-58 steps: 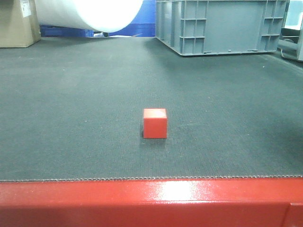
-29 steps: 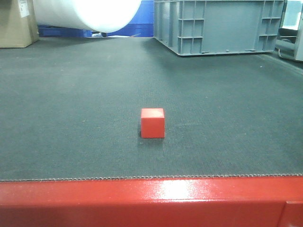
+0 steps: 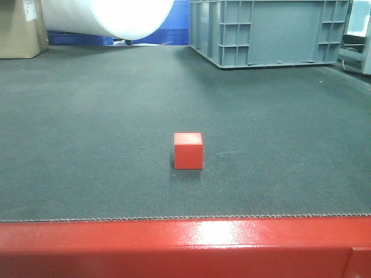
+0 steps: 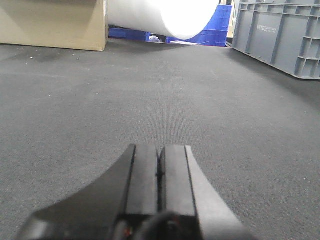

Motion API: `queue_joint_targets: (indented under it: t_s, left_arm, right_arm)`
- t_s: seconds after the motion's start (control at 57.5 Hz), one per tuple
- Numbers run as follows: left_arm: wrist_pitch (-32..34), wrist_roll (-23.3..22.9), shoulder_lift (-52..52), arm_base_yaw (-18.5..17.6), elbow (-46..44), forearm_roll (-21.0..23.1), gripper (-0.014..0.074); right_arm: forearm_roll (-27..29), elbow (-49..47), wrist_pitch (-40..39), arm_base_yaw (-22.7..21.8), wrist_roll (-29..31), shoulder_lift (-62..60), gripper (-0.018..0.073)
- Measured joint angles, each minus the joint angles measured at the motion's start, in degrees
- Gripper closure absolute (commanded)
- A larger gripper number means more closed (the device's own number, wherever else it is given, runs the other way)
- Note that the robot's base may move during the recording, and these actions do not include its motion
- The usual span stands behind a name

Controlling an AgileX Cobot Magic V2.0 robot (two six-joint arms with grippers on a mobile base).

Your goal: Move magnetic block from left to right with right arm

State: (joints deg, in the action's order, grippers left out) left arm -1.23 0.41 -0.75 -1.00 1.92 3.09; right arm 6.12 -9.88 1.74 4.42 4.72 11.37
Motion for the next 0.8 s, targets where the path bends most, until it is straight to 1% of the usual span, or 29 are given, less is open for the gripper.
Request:
queue_joint_targets:
  t_s: [0.296,0.47,0.591,0.8]
  left_arm:
    - [0.0,0.0,0.0,0.0,0.0,0.0,0.0722]
    - [0.0,0.0,0.0,0.0,0.0,0.0,0.0722]
    - [0.0,0.0,0.0,0.0,0.0,0.0,0.0722]
    - [0.0,0.0,0.0,0.0,0.0,0.0,0.0722]
  right_arm:
    - [0.0,6.8,-1.0,0.0,0.1,-3.5,0.0543]
    - [0.0,11.1,-1.4,0.0,0.1,-8.5,0.0543]
    - [0.0,11.5,-1.4,0.0,0.1,-11.7,0.0543]
    - [0.1,11.6,-1.2,0.0,0.1,-11.9,0.0543]
